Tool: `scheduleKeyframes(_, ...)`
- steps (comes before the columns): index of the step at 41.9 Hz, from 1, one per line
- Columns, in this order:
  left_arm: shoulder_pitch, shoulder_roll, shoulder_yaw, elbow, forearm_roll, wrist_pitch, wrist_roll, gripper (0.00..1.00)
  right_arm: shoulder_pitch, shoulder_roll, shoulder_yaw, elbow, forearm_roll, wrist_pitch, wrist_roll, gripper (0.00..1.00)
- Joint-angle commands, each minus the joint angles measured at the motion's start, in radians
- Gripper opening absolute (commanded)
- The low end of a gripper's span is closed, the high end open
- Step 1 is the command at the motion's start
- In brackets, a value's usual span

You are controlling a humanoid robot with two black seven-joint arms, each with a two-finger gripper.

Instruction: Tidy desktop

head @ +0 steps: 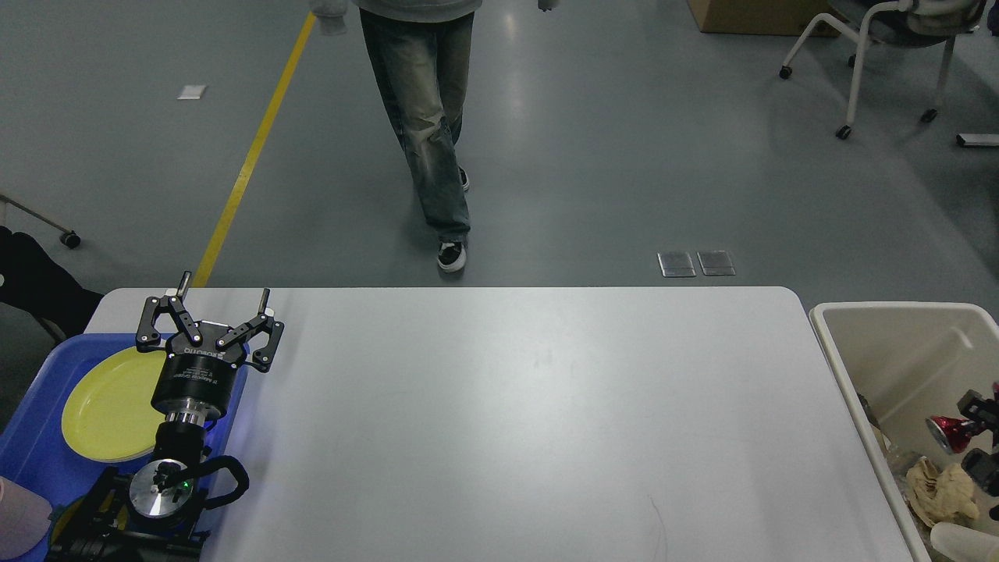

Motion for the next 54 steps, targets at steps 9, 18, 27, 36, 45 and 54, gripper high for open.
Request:
scheduleKeyframes(9,0.000,0.000,0.000,0.000,0.000,0.000,0.000,0.96,0.002,-0.015,0.016,0.002,0.007,0.001,0.000,1.00)
scheduleKeyframes(18,0.000,0.000,0.000,0.002,0.000,0.000,0.000,0.96,0.002,-0.017,0.016,0.002,0.007,0.002,0.001,1.00)
scheduleKeyframes(27,0.000,0.000,0.000,0.000,0.000,0.000,0.000,0.96,0.005,-0.020,0.034,0.002,0.011,0.004,0.001,1.00)
scheduleKeyframes(36,0.000,0.000,0.000,0.000,0.000,0.000,0.000,0.96,0.006,-0.020,0.125,0.006,0.027,0.037,0.001,1.00)
scheduleKeyframes(45,0.000,0.000,0.000,0.000,0.000,0.000,0.000,0.96,0.022,-0.021,0.140,0.016,0.030,0.045,0.001,1.00)
scheduleKeyframes(54,0.000,0.000,0.000,0.000,0.000,0.000,0.000,0.96,0.132,-0.044,0.230,0.063,0.057,0.135,0.001,1.00)
